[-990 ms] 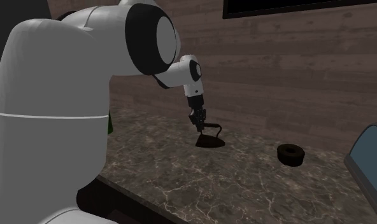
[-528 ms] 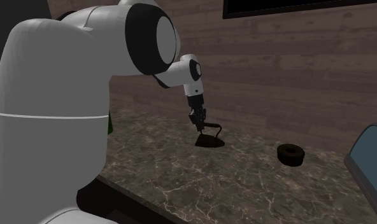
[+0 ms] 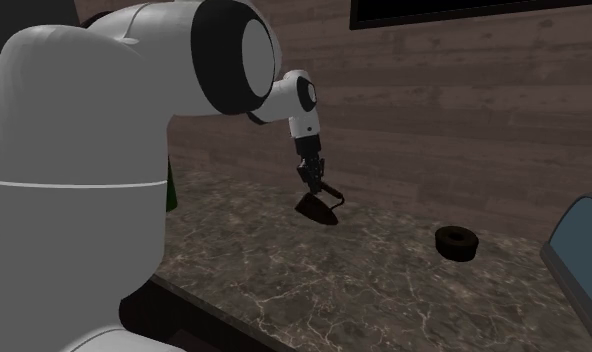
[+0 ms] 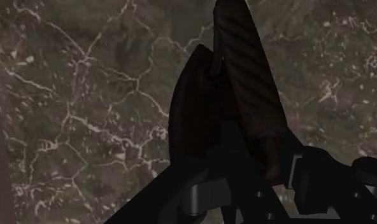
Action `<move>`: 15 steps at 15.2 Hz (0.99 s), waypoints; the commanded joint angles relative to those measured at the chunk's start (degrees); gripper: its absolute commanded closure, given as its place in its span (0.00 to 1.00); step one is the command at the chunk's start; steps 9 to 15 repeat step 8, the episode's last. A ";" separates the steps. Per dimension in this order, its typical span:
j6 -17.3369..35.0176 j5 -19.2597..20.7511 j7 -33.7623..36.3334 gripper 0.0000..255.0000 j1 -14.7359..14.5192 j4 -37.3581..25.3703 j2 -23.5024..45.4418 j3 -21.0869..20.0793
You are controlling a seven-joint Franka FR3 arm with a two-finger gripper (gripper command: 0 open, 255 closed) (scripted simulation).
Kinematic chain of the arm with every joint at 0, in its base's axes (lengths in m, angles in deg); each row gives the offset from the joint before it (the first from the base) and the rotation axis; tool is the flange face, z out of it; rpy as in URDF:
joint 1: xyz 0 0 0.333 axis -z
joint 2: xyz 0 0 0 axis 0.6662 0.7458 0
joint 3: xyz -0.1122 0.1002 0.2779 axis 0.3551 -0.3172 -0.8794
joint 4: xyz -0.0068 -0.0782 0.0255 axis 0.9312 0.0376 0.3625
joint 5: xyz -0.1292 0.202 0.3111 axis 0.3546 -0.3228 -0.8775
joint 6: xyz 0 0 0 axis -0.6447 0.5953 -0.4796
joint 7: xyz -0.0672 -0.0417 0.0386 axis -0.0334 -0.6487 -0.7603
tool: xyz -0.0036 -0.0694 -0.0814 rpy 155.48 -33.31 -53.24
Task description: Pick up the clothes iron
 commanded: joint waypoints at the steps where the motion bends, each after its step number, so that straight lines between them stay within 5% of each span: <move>1: -1.38 -0.05 -0.17 1.00 -0.11 -1.12 -0.27 -0.05; 15: -5.10 -0.16 -0.93 1.00 -0.19 -4.57 -0.61 -0.06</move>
